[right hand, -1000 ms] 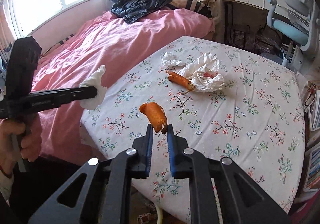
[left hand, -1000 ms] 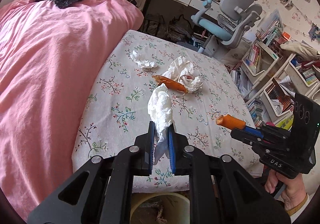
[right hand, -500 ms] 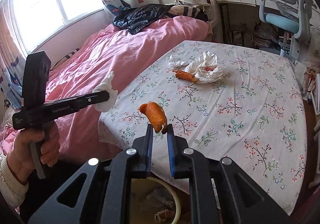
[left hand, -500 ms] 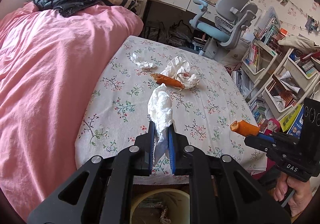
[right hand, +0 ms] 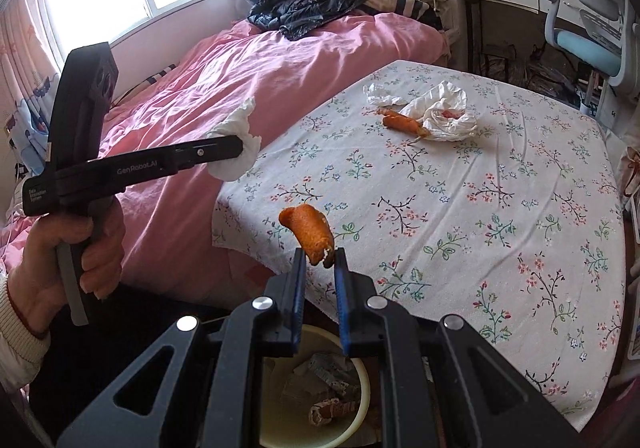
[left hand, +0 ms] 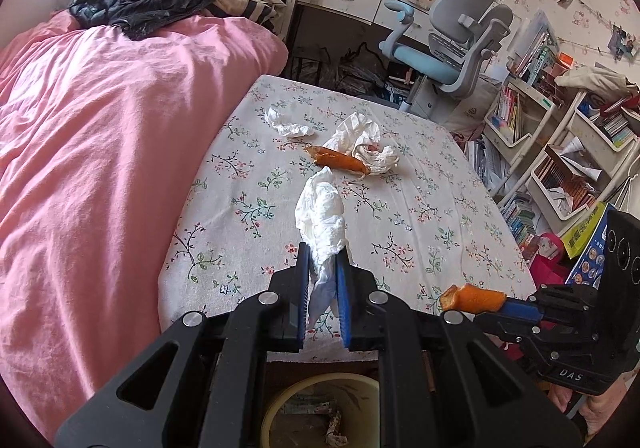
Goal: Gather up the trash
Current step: 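Carry orange peel with right tool over yellow bin and release it, then lower white tissue into yellow bin and open left tool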
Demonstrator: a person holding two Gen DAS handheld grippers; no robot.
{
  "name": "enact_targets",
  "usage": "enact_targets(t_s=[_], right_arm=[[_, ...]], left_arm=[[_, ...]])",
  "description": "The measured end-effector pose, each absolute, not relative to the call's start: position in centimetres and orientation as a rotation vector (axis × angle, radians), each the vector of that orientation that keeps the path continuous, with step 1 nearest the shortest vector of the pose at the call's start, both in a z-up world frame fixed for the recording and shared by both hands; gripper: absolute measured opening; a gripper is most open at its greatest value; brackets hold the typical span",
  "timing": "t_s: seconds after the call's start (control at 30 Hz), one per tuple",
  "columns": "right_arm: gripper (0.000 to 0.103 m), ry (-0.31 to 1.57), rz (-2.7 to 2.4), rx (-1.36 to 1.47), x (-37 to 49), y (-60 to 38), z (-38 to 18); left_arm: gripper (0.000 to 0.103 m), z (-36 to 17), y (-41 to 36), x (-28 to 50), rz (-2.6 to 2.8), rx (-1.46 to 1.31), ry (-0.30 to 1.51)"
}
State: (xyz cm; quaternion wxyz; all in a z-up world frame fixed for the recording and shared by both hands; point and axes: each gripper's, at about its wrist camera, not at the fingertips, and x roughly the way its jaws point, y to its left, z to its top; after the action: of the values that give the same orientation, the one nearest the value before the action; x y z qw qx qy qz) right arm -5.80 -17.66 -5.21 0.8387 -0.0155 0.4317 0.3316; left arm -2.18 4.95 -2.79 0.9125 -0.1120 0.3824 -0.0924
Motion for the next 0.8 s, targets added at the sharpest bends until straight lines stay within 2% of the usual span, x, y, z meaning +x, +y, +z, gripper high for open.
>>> enact_targets(t_s=[0.6,0.7,0.77,0.8], right_arm=[[0.015,1.079,0.951,-0.319,-10.6,-11.5,-9.2],[0.020,1.138,0.993,-0.382,-11.4,-10.4,-10.5],[0.031,1.136,0.989,-0.385,-11.4,-10.4,-10.6],[0.034,1.124,0.979,-0.367,-11.2,-10.7,-10.3]], left_arm=[[0.012,-3.4,5.0,-3.1,-0.185,-0.236,0.801],[0.012,-3.7,5.1,-3.4,-0.185,-0.237,0.804],[0.012,-3.8,5.1,-3.5,-0.185,-0.238,0.807],[0.012,-3.8,5.1,-3.6,-0.185,-0.237,0.809]])
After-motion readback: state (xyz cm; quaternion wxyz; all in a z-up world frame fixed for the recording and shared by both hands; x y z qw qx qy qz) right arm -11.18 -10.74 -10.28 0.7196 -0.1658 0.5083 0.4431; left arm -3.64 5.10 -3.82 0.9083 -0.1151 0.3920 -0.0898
